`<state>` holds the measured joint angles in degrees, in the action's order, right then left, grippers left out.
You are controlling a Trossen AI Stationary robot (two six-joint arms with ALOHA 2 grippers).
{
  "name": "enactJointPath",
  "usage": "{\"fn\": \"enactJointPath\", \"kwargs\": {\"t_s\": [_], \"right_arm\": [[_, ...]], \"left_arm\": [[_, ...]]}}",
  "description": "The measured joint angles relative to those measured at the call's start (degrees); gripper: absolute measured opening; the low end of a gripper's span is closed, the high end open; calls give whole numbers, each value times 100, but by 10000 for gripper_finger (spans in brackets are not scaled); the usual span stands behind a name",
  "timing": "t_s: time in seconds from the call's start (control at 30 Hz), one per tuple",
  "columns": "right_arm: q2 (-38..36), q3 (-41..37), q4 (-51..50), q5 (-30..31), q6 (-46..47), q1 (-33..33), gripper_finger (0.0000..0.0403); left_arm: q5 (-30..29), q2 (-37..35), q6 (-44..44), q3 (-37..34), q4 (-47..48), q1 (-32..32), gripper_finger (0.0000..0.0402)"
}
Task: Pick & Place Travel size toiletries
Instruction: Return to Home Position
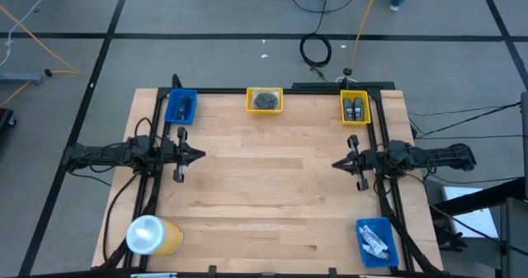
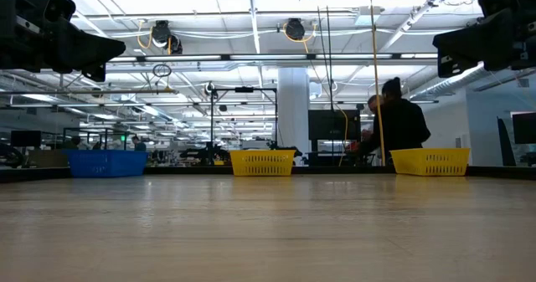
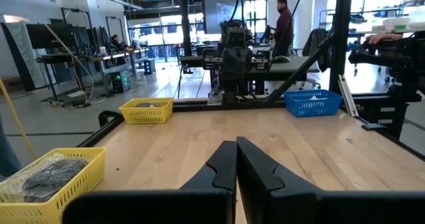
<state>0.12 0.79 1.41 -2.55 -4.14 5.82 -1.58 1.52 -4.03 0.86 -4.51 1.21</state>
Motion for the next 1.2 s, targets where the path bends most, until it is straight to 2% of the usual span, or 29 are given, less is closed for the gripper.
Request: {"fn": "enactJointPath", "kwargs": {"t_s": [1.2], "right_arm": [[68,-2,348,-35,-109,-97,4]], "left_arm": [[-2,2,0,4,0,0,10]]}}
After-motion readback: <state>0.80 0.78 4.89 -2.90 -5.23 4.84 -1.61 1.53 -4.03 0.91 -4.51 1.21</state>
